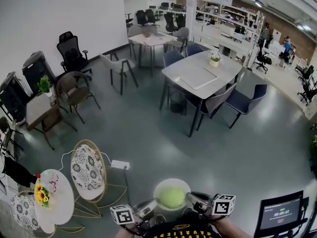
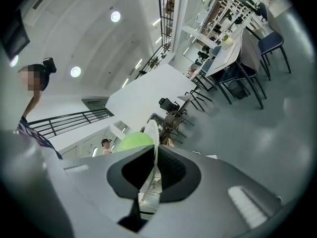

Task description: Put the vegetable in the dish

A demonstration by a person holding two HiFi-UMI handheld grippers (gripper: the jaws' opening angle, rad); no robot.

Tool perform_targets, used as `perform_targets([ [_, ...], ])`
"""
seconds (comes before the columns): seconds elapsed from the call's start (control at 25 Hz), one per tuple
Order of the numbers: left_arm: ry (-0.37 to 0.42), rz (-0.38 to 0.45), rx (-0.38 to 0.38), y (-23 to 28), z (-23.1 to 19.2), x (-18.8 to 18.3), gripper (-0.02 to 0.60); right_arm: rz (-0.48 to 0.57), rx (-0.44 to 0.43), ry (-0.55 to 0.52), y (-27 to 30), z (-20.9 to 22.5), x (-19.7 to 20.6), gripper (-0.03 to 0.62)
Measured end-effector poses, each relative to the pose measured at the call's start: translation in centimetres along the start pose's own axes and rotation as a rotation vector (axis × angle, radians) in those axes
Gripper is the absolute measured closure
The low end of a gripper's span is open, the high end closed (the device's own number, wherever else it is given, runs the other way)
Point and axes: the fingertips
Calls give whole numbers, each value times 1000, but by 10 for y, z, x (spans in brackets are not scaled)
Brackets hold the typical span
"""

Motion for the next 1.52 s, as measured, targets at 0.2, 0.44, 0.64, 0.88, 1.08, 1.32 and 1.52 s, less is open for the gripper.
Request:
perform_targets([
  [0.2,-23,19,5,11,-19,-40,571,-17,-2,18,22,21,-38,568],
  [0.44,-32,86,-82,22,-57,-118,572,-87,-78,19,75,68,-112,568],
  [0.64,-2,122,-157,58,-72,-201,571,-115,-143,-20,91,96,-204,568],
  [0.88,2,143,-141,144,-102,-289,571,-105,-137,-19,85,168,-309,566],
  [1.08,-16,102,-134,149,-101,-307,571,-90,-122,15,89,171,-321,565],
  [1.32,8,20,-103,184,-155,-394,571,-37,-79,37,123,225,-393,566],
  [1.52,31,-77,-55,211,-195,-487,571,51,18,48,156,258,-474,564],
])
Point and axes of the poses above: the fingertips, and each gripper's own axes: y forward along the fingers, z to its right, x out of its underside, and after that the axes turned 13 degrees about -z, right-handed
